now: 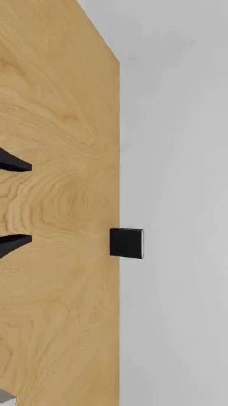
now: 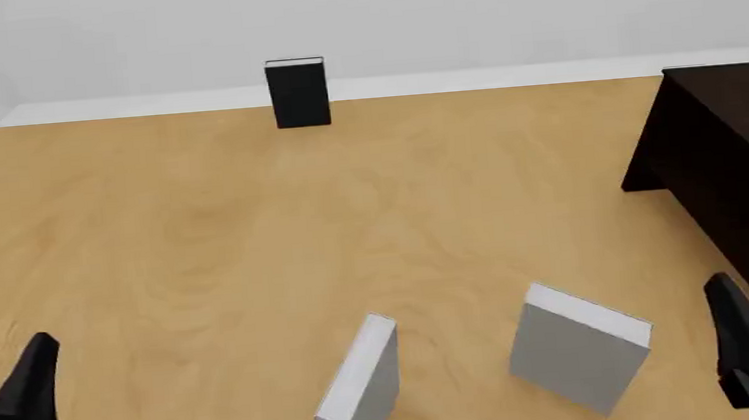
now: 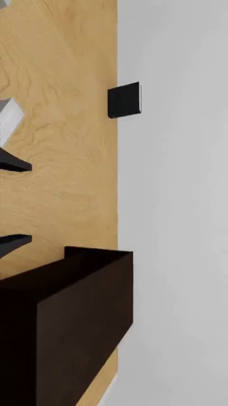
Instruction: Pick up the book on the right and place it on the cabinet shelf.
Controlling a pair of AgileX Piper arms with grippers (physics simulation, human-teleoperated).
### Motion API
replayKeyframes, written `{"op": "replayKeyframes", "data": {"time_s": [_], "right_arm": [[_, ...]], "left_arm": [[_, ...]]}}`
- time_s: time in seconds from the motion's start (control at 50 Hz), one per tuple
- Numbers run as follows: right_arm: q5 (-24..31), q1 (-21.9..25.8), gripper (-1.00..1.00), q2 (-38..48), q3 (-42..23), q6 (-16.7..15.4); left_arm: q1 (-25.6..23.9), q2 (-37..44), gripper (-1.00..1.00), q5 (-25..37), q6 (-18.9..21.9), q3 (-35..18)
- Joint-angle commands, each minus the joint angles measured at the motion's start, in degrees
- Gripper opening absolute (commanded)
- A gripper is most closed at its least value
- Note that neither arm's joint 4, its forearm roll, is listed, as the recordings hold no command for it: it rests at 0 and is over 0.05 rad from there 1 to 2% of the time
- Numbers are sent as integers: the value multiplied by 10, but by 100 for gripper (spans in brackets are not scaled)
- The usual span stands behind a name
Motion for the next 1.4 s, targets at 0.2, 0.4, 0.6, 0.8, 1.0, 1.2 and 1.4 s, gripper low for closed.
{"op": "replayKeyframes", "data": {"time_s": [0.2, 0.4, 0.6, 0.8, 1.0, 1.2, 1.4], "right_arm": [[46, 0, 100, -30, -22, 1], [116, 47, 100, 30, -132, -33], [195, 109, 100, 158, -278, -108], [315, 140, 100, 254, -459, -117], [395, 153, 100, 330, -555, -163], [466, 175, 100, 395, -628, -182], [544, 191, 100, 454, -711, -224]], "left_arm": [[-6, -5, 100, 8, 9, -2], [-10, -2, 100, 7, 10, -2], [-8, 15, 100, -6, 4, -1], [-12, 5, 100, 4, 8, -1], [-13, 4, 100, 6, 8, -1], [-15, 7, 100, 4, 8, -1], [-17, 19, 100, -6, 8, 0]]}}
